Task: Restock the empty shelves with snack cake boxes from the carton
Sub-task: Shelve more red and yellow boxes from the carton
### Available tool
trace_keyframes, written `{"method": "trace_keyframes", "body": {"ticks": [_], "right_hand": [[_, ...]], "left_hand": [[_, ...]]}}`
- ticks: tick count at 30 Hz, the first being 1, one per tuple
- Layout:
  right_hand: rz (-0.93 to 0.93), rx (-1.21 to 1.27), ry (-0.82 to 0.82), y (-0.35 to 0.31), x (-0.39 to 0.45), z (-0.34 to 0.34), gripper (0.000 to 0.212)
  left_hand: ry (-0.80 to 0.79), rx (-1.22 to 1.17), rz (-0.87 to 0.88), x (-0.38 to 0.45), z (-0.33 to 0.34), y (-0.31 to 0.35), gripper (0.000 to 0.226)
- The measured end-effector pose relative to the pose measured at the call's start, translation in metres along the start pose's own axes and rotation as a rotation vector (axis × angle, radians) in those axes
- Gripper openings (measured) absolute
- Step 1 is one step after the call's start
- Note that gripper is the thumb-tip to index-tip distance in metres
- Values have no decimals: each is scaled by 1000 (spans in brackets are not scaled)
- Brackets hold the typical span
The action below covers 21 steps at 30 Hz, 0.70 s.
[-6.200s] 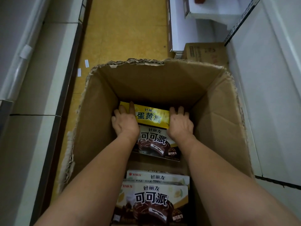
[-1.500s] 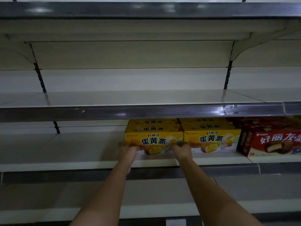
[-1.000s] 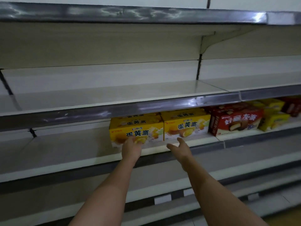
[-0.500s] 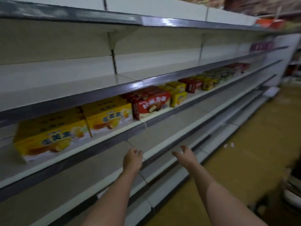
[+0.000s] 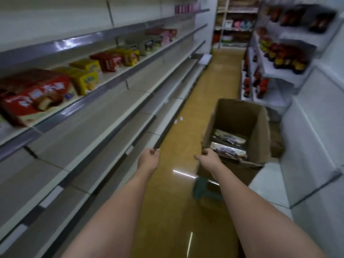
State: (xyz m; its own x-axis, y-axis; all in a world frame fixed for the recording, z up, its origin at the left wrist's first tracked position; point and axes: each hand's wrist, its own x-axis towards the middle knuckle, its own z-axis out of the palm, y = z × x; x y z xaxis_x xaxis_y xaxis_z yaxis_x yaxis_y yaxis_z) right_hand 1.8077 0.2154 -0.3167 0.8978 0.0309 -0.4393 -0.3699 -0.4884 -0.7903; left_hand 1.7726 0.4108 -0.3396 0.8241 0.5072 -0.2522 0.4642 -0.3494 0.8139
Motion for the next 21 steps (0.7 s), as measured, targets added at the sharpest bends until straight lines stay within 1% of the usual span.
{"method": "trace_keyframes", "body": {"ticks": [5,9,11,15,17,19,21], "right_hand": [[62,43,49,24,18,-44,52],[57,51,71,17,40,-55,59],[38,29,68,4,53,-55,61],[-2,28,59,-35,83,-41,58],[-22,21,56,-59,101,-30,60],[-62,-62,53,-89,120,-16,65],[-104,-92,14,-121,139,4,65]], "left_hand": [[-99,12,44,12,45,24,39],[-113,-33,30,35,58,34,37],[-99,-62,22,52,57,41,36],[-44,-72,21,94,43,54,33],[-5,-58,30,116,31,62,35],[45,-80,32,138,13,69,37],[98,-88,27,158,-12,75,35]]}}
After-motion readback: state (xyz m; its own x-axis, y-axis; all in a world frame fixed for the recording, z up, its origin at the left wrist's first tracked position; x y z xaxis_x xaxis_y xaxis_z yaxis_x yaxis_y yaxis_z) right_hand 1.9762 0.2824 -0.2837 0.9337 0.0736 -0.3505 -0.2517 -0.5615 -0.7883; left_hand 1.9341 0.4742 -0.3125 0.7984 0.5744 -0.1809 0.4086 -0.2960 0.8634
